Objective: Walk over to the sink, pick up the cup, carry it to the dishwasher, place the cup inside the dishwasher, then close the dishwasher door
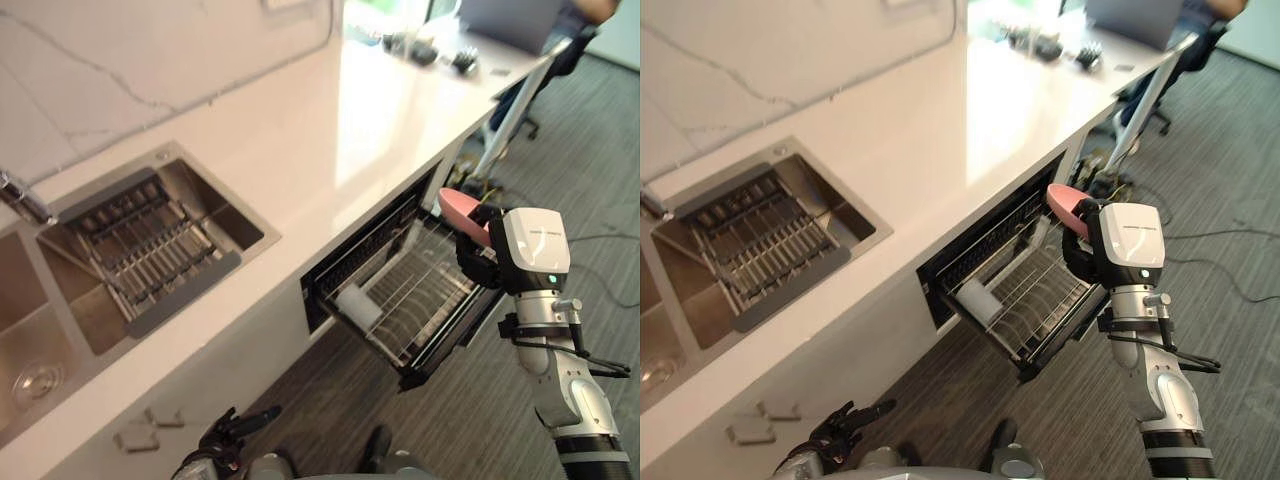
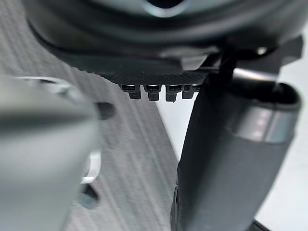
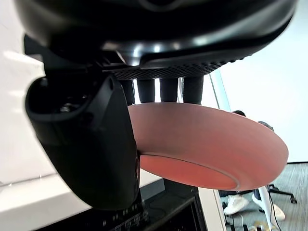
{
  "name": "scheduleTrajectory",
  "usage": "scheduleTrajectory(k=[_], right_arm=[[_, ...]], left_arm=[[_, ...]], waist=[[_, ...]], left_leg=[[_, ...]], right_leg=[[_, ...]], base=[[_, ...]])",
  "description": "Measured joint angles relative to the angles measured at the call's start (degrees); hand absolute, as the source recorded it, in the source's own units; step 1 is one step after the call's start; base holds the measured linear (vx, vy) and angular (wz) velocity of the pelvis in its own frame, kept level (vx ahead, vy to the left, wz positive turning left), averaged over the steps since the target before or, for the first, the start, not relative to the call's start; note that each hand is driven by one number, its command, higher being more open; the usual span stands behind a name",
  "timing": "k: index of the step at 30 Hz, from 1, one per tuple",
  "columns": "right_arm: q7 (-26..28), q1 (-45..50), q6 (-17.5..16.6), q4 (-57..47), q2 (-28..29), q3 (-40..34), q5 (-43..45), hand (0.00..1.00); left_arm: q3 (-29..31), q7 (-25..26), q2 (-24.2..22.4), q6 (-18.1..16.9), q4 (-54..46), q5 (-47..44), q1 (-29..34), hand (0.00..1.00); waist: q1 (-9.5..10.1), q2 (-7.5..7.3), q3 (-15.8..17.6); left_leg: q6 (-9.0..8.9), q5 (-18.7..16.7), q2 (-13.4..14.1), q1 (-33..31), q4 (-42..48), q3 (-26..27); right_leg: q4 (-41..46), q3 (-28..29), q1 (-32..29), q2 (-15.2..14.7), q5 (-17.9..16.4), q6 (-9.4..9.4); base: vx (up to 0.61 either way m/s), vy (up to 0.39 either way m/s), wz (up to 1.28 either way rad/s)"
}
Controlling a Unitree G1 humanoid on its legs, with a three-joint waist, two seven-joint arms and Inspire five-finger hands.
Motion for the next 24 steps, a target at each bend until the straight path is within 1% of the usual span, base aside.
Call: scheduleTrajectory(k=[1, 2, 3, 4, 6, 7, 11, 15, 17, 18, 20, 22, 24], right_arm=[[-0.4, -3.0, 1.1, 3.4, 0.0, 0.4, 0.0, 0.0], [-1.9, -5.6, 2.4, 7.5, -0.1, 0.7, 0.2, 0.0], [-2.5, -6.9, 2.9, 9.6, 0.0, 0.8, 0.2, 0.0], [-3.5, -9.0, 4.1, 13.4, -0.1, 1.4, 0.4, 0.0], [-5.7, -10.5, 5.7, 16.7, -0.1, 2.0, 1.2, 0.0], [-7.3, -11.7, 6.3, 18.7, -0.1, 2.4, 2.0, 0.0], [-10.2, -17.2, 7.6, 24.6, -1.2, 2.8, 6.2, 0.0], [-12.2, -21.6, 7.6, 27.5, -3.4, 3.0, 7.8, 0.0], [-13.7, -25.5, 8.1, 31.7, -5.1, 4.5, 8.0, 0.0], [-13.8, -26.4, 8.5, 32.9, -5.3, 4.9, 8.0, 1.0], [-14.1, -28.7, 10.5, 36.4, -5.6, 5.5, 9.1, 1.0], [-14.2, -29.6, 12.2, 37.7, -5.6, 5.7, 12.2, 1.0], [-14.1, -29.6, 12.6, 37.7, -5.6, 5.9, 14.9, 1.0]], left_arm=[[-0.7, 0.0, -0.2, -1.2, 0.3, 0.0, -0.2, 1.0], [-0.7, 0.0, -0.1, -3.9, 0.3, 0.0, -0.8, 1.0], [-0.8, 0.0, 0.0, -5.3, 0.2, 0.0, -1.0, 1.0], [-0.9, 0.1, 0.1, -7.2, 0.0, -0.1, -1.2, 1.0], [-1.7, 0.1, 0.3, -10.3, 0.0, -0.1, -1.3, 1.0], [-1.9, -0.5, 0.5, -11.4, -0.2, -0.8, -1.3, 1.0], [-4.0, -1.3, 1.4, -16.1, -0.2, -1.2, -1.3, 1.0], [-6.0, -2.5, 2.0, -17.0, -0.9, -2.5, -1.4, 1.0], [-7.3, -2.4, 2.2, -16.8, -2.0, -3.0, -2.0, 1.0], [-7.6, -2.3, 2.2, -16.8, -2.4, -3.4, -2.1, 1.0], [-8.4, -2.2, 2.1, -16.7, -3.1, -4.0, -3.0, 1.0], [-8.4, -2.0, 2.2, -16.6, -3.4, -4.0, -3.3, 1.0], [-8.9, -0.8, 2.2, -16.5, -4.4, -4.0, -3.3, 1.0]], waist=[[0.22, 0.1, 1.7], [0.66, 0.19, 3.5], [1.13, 0.23, 4.4], [2.01, 0.36, 5.6], [2.49, 0.89, 7.1], [2.78, 0.92, 8.1], [3.64, 1.02, 9.8], [3.8, 1.61, 10.1], [3.82, 2.34, 10.5], [3.88, 2.58, 10.7], [4.38, 3.8, 11.3], [4.67, 4.38, 11.6], [4.78, 4.77, 11.8]], left_leg=[[0.43, 0.5, -0.4, -2.2, 0.1, -1.0], [0.8, 1.3, -0.9, -4.1, 0.1, -2.0], [0.99, 1.7, -1.1, -4.8, 0.0, -2.3], [1.32, 2.2, -1.5, -6.2, -0.2, -2.7], [1.79, 2.8, -2.2, -8.5, -0.3, -4.5], [2.08, 3.2, -2.6, -9.8, -0.3, -5.2], [2.81, 3.8, -3.8, -13.5, -0.1, -7.0], [3.24, 4.0, -5.3, -15.6, -0.1, -7.6], [3.55, 4.2, -6.2, -17.0, 0.0, -8.0], [3.59, 4.3, -6.3, -17.2, -0.1, -8.2], [3.72, 4.3, -6.7, -17.5, -0.1, -8.9], [3.73, 4.4, -6.9, -17.7, -0.1, -9.2], [3.73, 4.4, -7.0, -17.7, -0.2, -9.2]], right_leg=[[1.1, -0.6, -1.9, -0.7, -0.1, -0.1], [1.8, -1.6, -3.5, -1.4, -0.1, -0.14], [2.1, -1.8, -4.2, -1.7, 0.0, -0.17], [2.6, -2.2, -5.5, -2.2, 0.1, -0.28], [3.0, -3.8, -6.9, -3.0, 0.1, -0.28], [3.0, -4.6, -7.7, -3.3, 0.3, -0.25], [1.7, -6.2, -9.7, -3.7, 1.5, 0.06], [1.0, -6.5, -11.2, -4.9, 2.3, 0.84], [1.0, -6.4, -12.2, -5.7, 2.7, 1.19], [1.0, -6.4, -12.3, -5.8, 2.7, 1.27], [1.0, -6.1, -12.3, -6.2, 2.7, 1.31], [1.0, -5.9, -12.3, -6.4, 2.7, 1.32], [1.0, -5.6, -12.4, -6.4, 2.7, 1.32]], base=[[-0.12, 0.063, 0.46], [-0.1, 0.06, 0.44], [-0.1, 0.065, 0.35], [-0.07, 0.056, 0.27], [-0.02, 0.069, 0.42], [0.02, 0.08, 0.42], [0.04, 0.087, 0.26], [0.04, 0.119, 0.13], [0.04, 0.115, 0.15], [0.03, 0.109, 0.2], [0.03, 0.096, 0.2], [0.03, 0.068, 0.09], [0.03, 0.051, 0.02]])
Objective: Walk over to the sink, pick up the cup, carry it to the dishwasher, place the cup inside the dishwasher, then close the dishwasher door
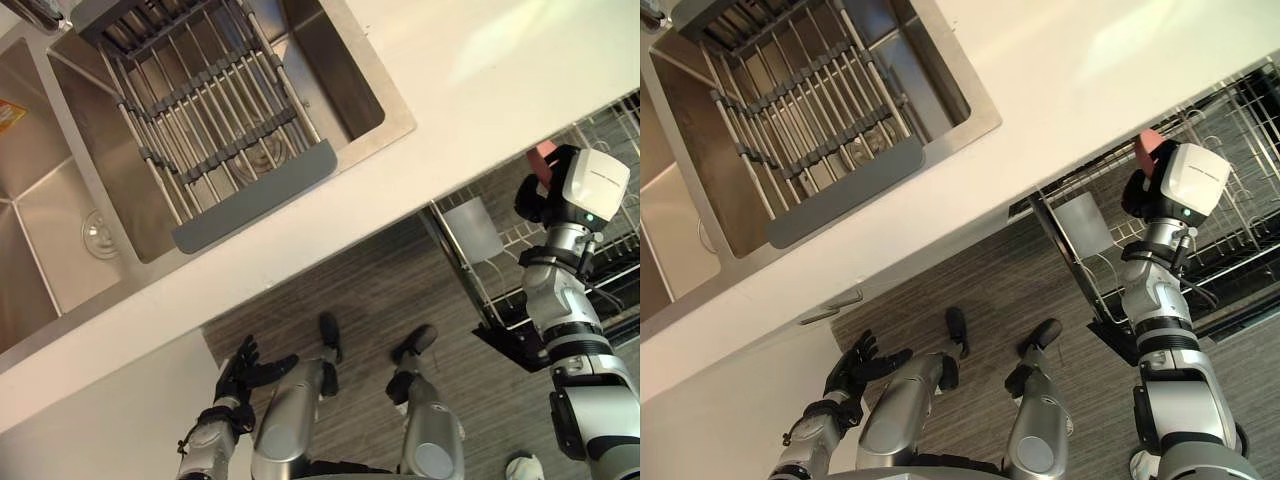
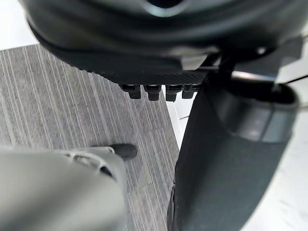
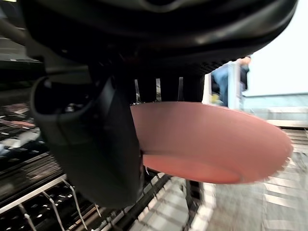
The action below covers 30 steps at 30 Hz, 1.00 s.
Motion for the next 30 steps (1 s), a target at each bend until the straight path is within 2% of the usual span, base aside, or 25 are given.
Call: scheduleTrajectory(k=[5, 10, 14, 17, 20, 24, 27, 30], right_arm=[[1.3, 1.0, -0.8, -2.2, 0.2, -0.2, 6.0, 1.0], [2.6, 8.1, -2.7, -12.3, 4.4, -5.3, 11.3, 1.0], [4.1, 17.7, -5.5, -24.3, 12.0, -10.3, 15.3, 1.0], [4.5, 21.8, -8.0, -29.7, 15.7, -14.4, 18.7, 1.0], [3.0, 23.7, -10.2, -32.8, 17.4, -19.9, 20.2, 1.0], [-2.4, 24.5, -11.0, -33.4, 17.4, -28.5, 27.4, 1.0], [-4.3, 24.8, -10.5, -31.5, 16.6, -34.3, 34.0, 1.0], [-4.4, 23.7, -9.5, -23.9, 15.0, -38.0, 42.3, 1.0]], left_arm=[[-0.4, 0.6, -0.2, 0.5, -1.6, 0.0, 0.0, 1.0], [-0.4, 0.7, -0.5, 0.6, -2.3, 0.1, 0.1, 1.0], [-0.2, 1.1, -0.5, 0.6, -1.9, 1.3, 0.7, 1.0], [0.2, 1.0, -0.6, 0.9, 0.1, 3.1, 1.0, 1.0], [1.5, 1.0, -0.7, 1.0, 1.1, 4.9, 2.2, 1.0], [3.1, 1.1, -1.1, 0.9, 2.9, 5.4, 3.7, 1.0], [3.6, 1.2, -1.2, 0.8, 3.9, 5.3, 4.6, 1.0], [3.6, 1.2, -1.3, 0.7, 3.5, 5.0, 4.6, 1.0]], waist=[[-0.45, 0.14, 0.1], [-1.29, 0.07, 0.0], [-2.79, -1.44, -0.7], [-4.45, -2.76, -1.4], [-5.14, -4.44, -2.5], [-6.56, -5.47, -4.2], [-7.87, -5.38, -5.3], [-9.1, -5.13, -5.5]], left_leg=[[0.0, 0.0, 0.1, 0.2, -0.1, 0.1], [0.0, 0.0, 0.2, 3.2, -1.2, 0.6], [-0.01, 0.0, 0.1, 6.0, -3.3, 1.3], [-0.13, -0.1, 0.2, 8.8, -5.0, 1.9], [-0.47, -0.4, 0.3, 11.0, -5.6, 3.7], [-0.91, -0.9, 0.3, 14.0, -6.1, 5.2], [-1.11, -1.0, 0.2, 15.4, -6.0, 6.6], [-1.18, -1.1, 0.1, 14.6, -6.1, 7.8]], right_leg=[[0.3, 1.2, -0.2, 0.0, 0.0, 0.02], [1.2, 2.7, 1.5, 0.0, -0.4, -0.01], [2.2, 3.8, 2.5, -0.1, -1.7, 0.8], [2.8, 4.7, 3.7, 0.0, -2.4, 1.19], [3.8, 6.6, 4.0, 0.1, -3.0, 1.24], [4.2, 8.3, 5.7, 0.1, -3.7, 1.72], [5.1, 9.8, 5.8, -0.2, -4.1, 1.78], [5.8, 11.3, 3.8, -0.3, -4.2, 1.77]], base=[[0.01, 0.035, -0.03], [0.0, 0.037, -0.08], [0.0, 0.018, -0.11], [0.01, 0.005, -0.17], [0.03, 0.012, -0.29], [0.04, 0.009, -0.23], [0.05, 0.007, -0.23], [-0.01, -0.001, -0.21]])
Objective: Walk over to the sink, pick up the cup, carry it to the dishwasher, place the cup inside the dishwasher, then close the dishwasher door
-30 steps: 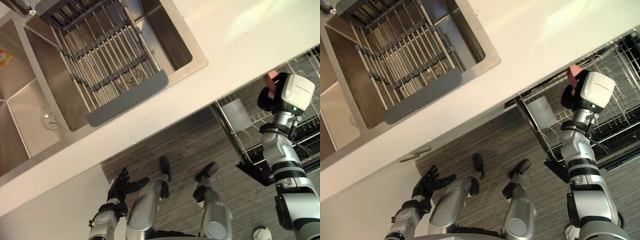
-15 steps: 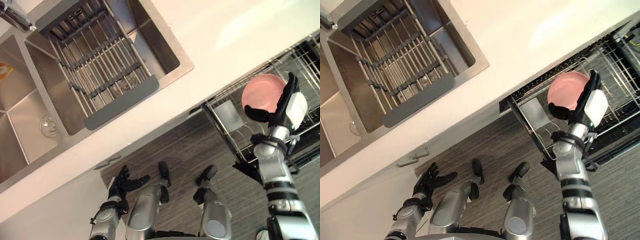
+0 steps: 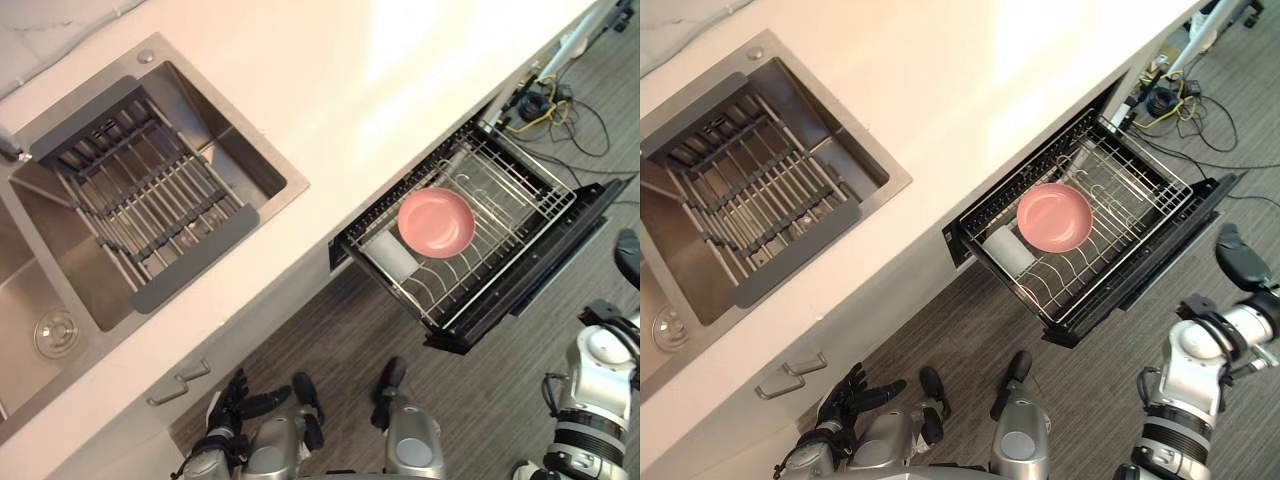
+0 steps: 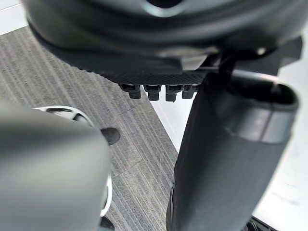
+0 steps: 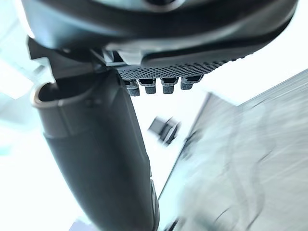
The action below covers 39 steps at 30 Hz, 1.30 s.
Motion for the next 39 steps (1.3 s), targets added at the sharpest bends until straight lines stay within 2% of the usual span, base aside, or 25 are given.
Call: scheduleTrajectory(k=[1, 4, 5, 6, 8, 9, 10, 13, 19, 21, 24, 29, 32, 34, 37, 38, 39], right_arm=[[0.0, -0.2, 0.2, 1.3, 0.0, -0.3, 1.5, 0.0], [0.4, -0.9, 0.9, 5.8, -0.7, -2.4, 9.2, 0.0], [1.1, -1.7, 1.3, 7.1, -1.3, -3.1, 11.8, 0.0], [1.7, -2.1, 1.5, 7.9, -1.7, -3.4, 12.9, 0.0], [4.3, -4.0, 2.7, 10.6, -4.2, -3.6, 15.1, 0.0], [4.9, -4.4, 3.1, 10.8, -4.9, -3.5, 15.2, 0.0], [6.4, -5.7, 3.5, 10.8, -5.9, -3.3, 15.2, 0.0], [10.4, -9.2, 4.2, 12.7, -9.3, -0.6, 15.6, 0.0], [18.4, -14.6, 3.7, 17.7, -12.3, 6.9, 19.4, 0.0], [19.5, -15.3, 1.6, 20.7, -14.0, 6.6, 21.7, 0.0], [19.8, -16.1, 0.9, 22.8, -15.4, 6.9, 22.3, 0.0], [19.9, -16.4, 0.1, 27.7, -17.3, 9.1, 21.4, 0.0], [20.0, -18.4, 0.5, 31.0, -19.1, 13.8, 19.2, 0.0], [20.3, -21.2, 1.3, 34.2, -20.6, 15.9, 17.6, 0.0], [22.4, -26.5, 3.3, 38.6, -23.1, 20.3, 14.5, 0.0], [23.8, -28.4, 4.2, 39.6, -23.8, 22.7, 11.6, 1.0], [24.6, -29.4, 4.6, 39.8, -24.0, 23.9, 10.2, 1.0]], left_arm=[[0.0, 0.0, -0.1, 0.0, -0.1, 0.0, 0.0, 1.0], [-0.1, 0.0, -1.4, 0.5, -2.5, -1.2, 0.0, 1.0], [-0.4, 0.0, -1.9, 0.8, -3.4, -1.3, 0.0, 1.0], [-0.6, 0.0, -2.1, 1.1, -3.7, -1.3, 0.0, 1.0], [-1.9, 0.2, -3.5, 1.2, -3.7, -2.0, 0.0, 1.0], [-2.4, 0.3, -3.9, 1.3, -3.7, -2.3, 0.0, 1.0], [-3.0, 0.4, -4.7, 1.5, -3.8, -2.3, 0.0, 1.0], [-3.3, 0.5, -5.9, 2.3, -4.6, -2.3, 0.0, 1.0], [-5.4, -0.4, -5.9, 3.2, -5.0, -3.5, 0.0, 1.0], [-6.2, -0.4, -5.9, 3.6, -5.8, -4.8, 0.0, 1.0], [-6.4, -0.5, -6.3, 3.7, -5.9, -5.5, 0.0, 1.0], [-6.6, -1.7, -6.4, 3.5, -5.4, -5.8, 0.8, 1.0], [-6.1, -2.0, -6.4, 3.3, -4.3, -7.0, 2.0, 1.0], [-6.1, -2.5, -6.4, 3.2, -4.1, -7.4, 2.3, 1.0], [-6.1, -4.0, -6.5, 3.2, -3.8, -8.0, 2.5, 1.0], [-6.1, -4.5, -6.7, 3.4, -3.6, -8.4, 2.9, 1.0], [-6.1, -4.7, -6.8, 3.4, -3.5, -8.4, 3.1, 1.0]], waist=[[-0.12, 0.15, 0.0], [-0.26, 2.46, 1.2], [-0.22, 3.88, 1.9], [-0.24, 4.62, 2.3], [-0.2, 7.85, 3.6], [-0.13, 8.55, 3.8], [-0.09, 10.05, 3.9], [0.06, 11.79, 4.1], [0.92, 12.31, 4.3], [1.04, 12.83, 4.5], [1.0, 13.45, 4.7], [1.12, 13.56, 4.7], [1.36, 13.69, 4.6], [1.91, 14.17, 4.2], [3.76, 14.84, 3.5], [4.65, 15.12, 2.9], [4.88, 15.22, 2.7]], left_leg=[[0.0, 0.0, 0.0, -0.4, 0.0, 0.2], [0.1, 0.1, -0.2, -2.9, 0.0, 0.1], [0.19, 0.1, -0.3, -3.8, 0.0, 0.1], [0.22, 0.1, -0.3, -4.1, 0.0, 0.1], [0.25, 0.2, -0.4, -4.4, 0.1, 0.0], [0.24, 0.2, -0.5, -4.4, 0.0, 0.0], [0.29, 0.2, -0.7, -4.7, 0.0, 0.0], [0.37, 0.9, -1.2, -5.2, -0.3, -0.2], [1.02, 2.7, -3.2, -5.5, -1.4, -3.5], [1.5, 3.7, -4.6, -5.3, -2.2, -5.6], [1.59, 5.0, -6.0, -4.2, -3.2, -8.4], [0.49, 6.4, -8.2, -0.9, -5.8, -16.9], [-1.1, 7.6, -8.2, 0.5, -7.5, -19.7], [-1.23, 8.9, -7.8, 1.1, -8.0, -20.0], [-0.49, 10.3, -7.8, 1.3, -8.3, -22.2], [-0.23, 11.0, -7.6, 1.3, -8.3, -22.7], [-0.26, 11.3, -7.4, 1.3, -8.3, -22.9]], right_leg=[[0.2, 0.4, -0.7, 0.0, 0.0, -0.01], [0.9, 1.7, -4.2, 0.0, 0.2, -0.2], [1.2, 2.4, -5.6, 0.0, 0.4, -0.35], [1.3, 2.6, -6.1, 0.0, 0.4, -0.39], [1.9, 3.5, -7.0, 0.0, 0.4, -0.45], [2.1, 3.7, -7.3, -0.1, 0.3, -0.47], [2.3, 4.0, -7.7, -0.3, 0.3, -0.47], [3.0, 4.2, -8.8, -0.9, 0.3, -0.43], [6.5, 2.3, -9.4, -3.8, -1.1, 0.04], [8.9, 0.8, -9.3, -6.0, -2.0, 0.36], [11.0, -1.0, -8.0, -8.3, -2.8, 0.71], [18.0, -7.6, -3.4, -13.7, -7.4, 0.9], [20.2, -12.6, -0.2, -15.6, -9.5, 0.94], [21.8, -15.4, 1.5, -16.6, -10.7, 1.09], [24.4, -17.9, 2.8, -17.7, -12.5, 0.92], [24.9, -18.8, 3.3, -17.7, -13.0, 0.74], [25.0, -19.2, 3.7, -17.7, -13.2, 0.71]], base=[[-0.03, -0.016, -0.2], [-0.04, -0.023, -0.18], [-0.02, -0.021, -0.16], [-0.01, -0.03, -0.21], [0.01, -0.022, -0.16], [0.02, -0.006, -0.13], [0.02, -0.005, -0.09], [0.0, 0.001, 0.01], [-0.01, 0.017, 0.28], [-0.02, 0.042, 0.49], [-0.03, 0.04, 0.47], [-0.05, 0.02, 0.71], [-0.06, -0.029, 0.74], [-0.03, -0.07, 0.69], [0.0, -0.079, 0.44], [0.01, -0.088, 0.37], [0.02, -0.108, 0.32]])
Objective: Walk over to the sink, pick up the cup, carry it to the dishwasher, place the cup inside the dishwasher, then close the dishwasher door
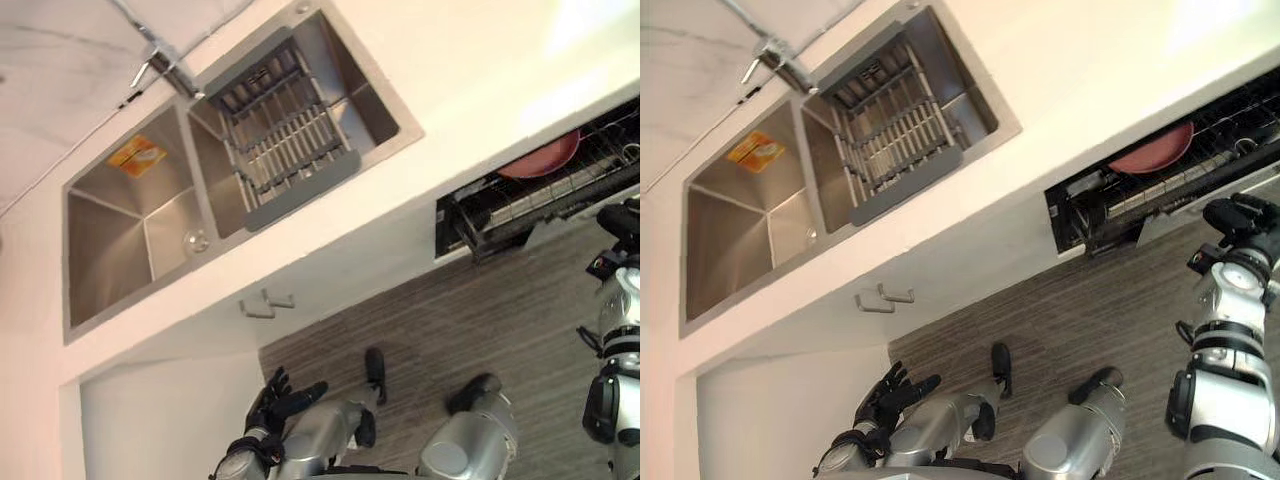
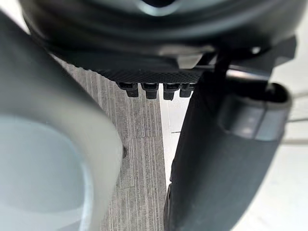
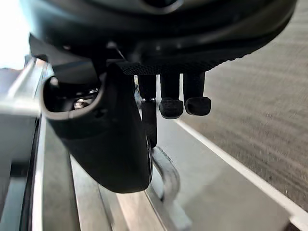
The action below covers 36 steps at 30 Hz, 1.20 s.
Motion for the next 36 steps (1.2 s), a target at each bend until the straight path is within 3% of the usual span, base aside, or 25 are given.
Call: scheduleTrajectory(k=[2, 3, 10, 14, 17, 19, 21, 23, 25, 26, 29, 31, 32, 34, 36], right_arm=[[3.6, -4.1, 2.0, 0.8, 1.1, 5.9, -4.7, 1.0], [2.0, -4.9, 3.1, 1.8, 2.0, 6.2, -6.4, 1.0], [2.1, -0.5, 3.6, -1.2, 7.4, 7.1, -8.6, 1.0], [0.9, 17.8, -5.0, -7.1, 22.0, 0.4, -2.5, 1.0], [1.3, 29.9, -10.0, 0.4, 32.9, -6.8, -1.5, 1.0], [3.3, 36.8, -10.2, 6.5, 35.9, -8.6, -1.5, 1.0], [6.3, 40.7, -11.8, 6.7, 35.3, -11.0, -2.0, 1.0], [7.9, 44.0, -11.9, 7.0, 34.9, -11.7, -4.0, 1.0], [8.3, 44.4, -11.7, 7.0, 35.4, -11.7, -3.8, 1.0], [8.7, 44.4, -11.6, 7.0, 36.6, -11.7, -3.3, 1.0], [9.3, 44.4, -11.6, 6.7, 37.8, -11.7, -0.4, 1.0], [9.7, 43.3, -11.6, 6.2, 38.0, -11.6, 0.5, 1.0], [10.2, 42.1, -11.6, 6.1, 38.7, -11.5, 0.4, 1.0], [11.0, 41.9, -12.3, 5.3, 39.9, -11.3, 0.1, 1.0], [11.7, 42.0, -13.8, 4.9, 41.6, -9.8, 0.0, 1.0]], left_arm=[[-0.1, -1.0, 0.0, 0.4, 0.9, 0.2, 0.2, 1.0], [-0.1, -1.6, -0.1, 0.4, 1.5, 0.4, 0.3, 1.0], [0.1, -2.5, 0.7, -0.5, 3.9, 0.5, 1.2, 1.0], [2.5, -3.7, 1.7, -0.6, 4.9, 0.2, 1.9, 1.0], [6.4, -3.4, 1.6, -0.6, 5.0, -1.6, 1.9, 1.0], [9.2, -3.0, 1.7, -0.8, 6.1, -1.6, 1.6, 1.0], [12.2, -2.8, 2.3, -0.8, 6.9, -1.5, 1.3, 1.0], [13.6, -2.4, 4.6, -0.3, 8.0, -1.5, 0.7, 1.0], [14.8, -2.4, 6.0, 0.5, 8.2, -1.5, 0.2, 1.0], [15.6, -2.4, 7.3, 1.2, 8.3, -1.5, 0.0, 1.0], [16.8, -1.8, 7.8, 1.4, 8.7, -0.8, -0.1, 1.0], [17.1, -1.1, 7.4, 1.3, 8.7, 0.4, -0.2, 1.0], [17.1, -0.1, 6.7, 1.1, 8.8, 1.0, -0.2, 1.0], [16.8, 1.0, 6.5, 1.3, 8.8, 0.8, -0.3, 1.0], [16.9, 2.6, 6.6, 1.5, 8.8, 0.6, -1.1, 1.0]], waist=[[1.69, 0.29, -1.4], [2.73, 0.29, -2.2], [3.4, -1.97, -3.9], [4.13, -5.53, -6.0], [3.88, -7.8, -6.0], [3.23, -9.2, -6.1], [2.03, -10.84, -6.1], [1.67, -14.58, -7.0], [1.75, -17.16, -7.5], [1.98, -19.66, -8.0], [2.74, -21.78, -9.3], [2.6, -21.45, -9.2], [2.68, -20.96, -9.1], [2.45, -20.05, -8.7], [1.74, -19.39, -8.6]], left_leg=[[-0.3, 0.8, 0.7, 0.0, 0.0, 0.1], [-0.39, 0.9, 1.0, 0.0, 0.0, 0.1], [-1.03, 0.5, 4.0, 0.0, 0.0, 1.7], [-2.69, -0.7, 6.7, 0.3, 0.4, 3.8], [-4.39, -2.1, 7.5, 1.3, 1.7, 4.8], [-4.5, -2.9, 8.0, 1.4, 2.0, 5.0], [-4.36, -3.2, 8.5, 1.3, 1.9, 5.8], [-4.32, -3.2, 9.2, 1.1, 2.0, 5.8], [-4.29, -3.2, 9.7, 0.8, 1.9, 5.6], [-4.29, -3.1, 9.8, 0.3, 1.6, 5.4], [-3.86, -3.3, 9.4, 0.4, 0.5, 4.6], [-3.55, -3.5, 9.4, 0.9, 0.0, 3.8], [-2.7, -4.0, 9.5, 1.1, 0.6, 3.1], [-1.58, -4.5, 9.9, 1.8, 1.4, 0.7], [-1.27, -4.4, 11.7, 1.5, 1.1, -2.7]], right_leg=[[0.1, -1.1, 0.9, 0.5, -0.7, -0.2], [0.1, -1.2, 1.0, 0.9, -0.9, -0.34], [-2.1, -0.6, 0.9, 4.9, -1.0, -1.17], [-5.0, -0.2, 1.5, 8.7, -0.7, -2.0], [-6.3, 0.2, 3.1, 9.8, -0.6, -1.97], [-7.4, 0.5, 3.3, 10.7, -0.4, -1.88], [-8.9, 1.1, 3.2, 11.8, 0.3, -1.93], [-9.9, 0.9, 3.4, 12.9, 0.3, -1.9], [-10.7, 0.5, 3.4, 13.8, 0.4, -2.02], [-11.4, 0.0, 3.5, 14.4, 0.4, -1.98], [-12.1, -1.0, 4.2, 14.3, 1.2, -0.98], [-9.8, 3.1, 4.0, 14.2, 3.2, -0.05], [-7.7, 11.5, 3.0, 15.1, 5.2, -0.39], [-4.2, 18.8, 1.1, 15.8, 6.1, -1.26], [-10.0, 26.1, 1.0, 21.7, 2.5, -1.11]], base=[[0.02, -0.099, 0.19], [0.01, -0.071, 0.05], [-0.01, -0.077, -0.11], [0.01, -0.086, -0.17], [0.02, -0.06, -0.14], [0.02, -0.039, -0.22], [0.0, -0.021, -0.24], [-0.01, -0.04, -0.02], [-0.01, -0.062, 0.05], [-0.01, -0.043, 0.1], [0.03, -0.01, 0.22], [0.07, 0.059, 0.35], [0.09, 0.153, 0.38], [0.12, 0.098, 0.52], [0.09, -0.075, 0.72]])
